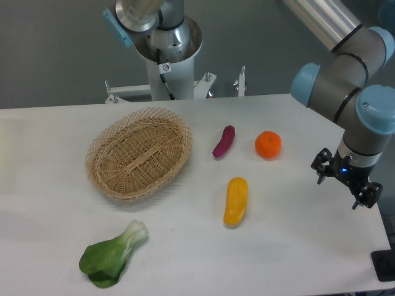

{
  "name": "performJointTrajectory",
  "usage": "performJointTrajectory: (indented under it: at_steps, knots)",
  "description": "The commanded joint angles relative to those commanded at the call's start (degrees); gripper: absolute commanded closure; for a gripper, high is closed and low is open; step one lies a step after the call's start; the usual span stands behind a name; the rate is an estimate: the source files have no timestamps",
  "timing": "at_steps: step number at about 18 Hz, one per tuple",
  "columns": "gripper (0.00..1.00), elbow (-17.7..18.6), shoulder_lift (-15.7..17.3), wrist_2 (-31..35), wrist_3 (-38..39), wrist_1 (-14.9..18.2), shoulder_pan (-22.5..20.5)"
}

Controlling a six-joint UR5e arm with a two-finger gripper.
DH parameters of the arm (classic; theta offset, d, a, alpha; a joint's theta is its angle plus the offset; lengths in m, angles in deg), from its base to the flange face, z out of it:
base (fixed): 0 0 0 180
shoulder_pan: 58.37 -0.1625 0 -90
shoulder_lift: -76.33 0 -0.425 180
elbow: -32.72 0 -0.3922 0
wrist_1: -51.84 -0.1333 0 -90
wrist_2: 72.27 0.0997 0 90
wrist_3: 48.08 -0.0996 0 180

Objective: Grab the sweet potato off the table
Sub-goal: 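Move the gripper over the purple sweet potato beside the orange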

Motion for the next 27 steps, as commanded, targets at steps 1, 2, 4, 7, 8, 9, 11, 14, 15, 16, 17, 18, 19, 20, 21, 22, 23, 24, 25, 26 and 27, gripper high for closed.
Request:
performJointTrajectory:
  at_steps: [1, 2, 4, 7, 8, 9, 11, 14, 15, 16, 17, 18, 19, 20, 21, 22, 23, 24, 25, 26, 27]
  knots:
    - [0.00, 0.0, 0.0, 0.0, 0.0, 0.0, 0.0]
    - [0.00, 0.0, 0.0, 0.0, 0.1, 0.1, 0.0]
    - [0.00, 0.2, 0.1, 0.0, 0.6, 0.1, 0.1]
    - [0.00, 1.2, 0.3, -0.4, 1.1, -0.3, 0.1]
    - [0.00, 1.4, 0.4, -0.6, 1.8, -0.7, 0.1]
    - [0.00, 1.5, 0.4, -0.6, 3.1, -1.1, 0.1]
    - [0.00, 1.5, 0.4, -0.9, 4.7, -1.2, 0.0]
    - [0.00, 1.6, 0.4, -1.0, 7.3, -1.5, 0.1]
    - [0.00, 1.8, 0.5, -1.0, 7.8, -1.5, 0.1]
    - [0.00, 2.2, 0.8, -1.1, 7.8, -1.4, 0.0]
    - [0.00, 3.2, 1.5, -1.0, 7.8, -1.3, 0.0]
    - [0.00, 5.0, 2.6, -0.9, 7.7, -1.3, 0.1]
    - [0.00, 7.4, 4.0, -1.0, 7.7, -1.3, 0.1]
    - [0.00, 9.5, 5.3, -1.0, 7.7, -1.4, 0.1]
    - [0.00, 11.3, 6.2, -1.0, 7.7, -1.4, 0.3]
    - [0.00, 13.1, 6.9, -0.9, 7.8, -1.7, 0.7]
    - [0.00, 14.5, 7.5, -0.8, 7.8, -1.8, 1.0]
    - [0.00, 15.9, 8.1, -0.7, 7.7, -1.9, 1.7]
    - [0.00, 17.6, 8.9, -0.5, 7.5, -1.8, 2.0]
    - [0.00, 19.8, 9.9, -0.4, 7.2, -1.8, 2.2]
    - [0.00, 22.4, 11.1, -0.4, 7.0, -1.8, 2.4]
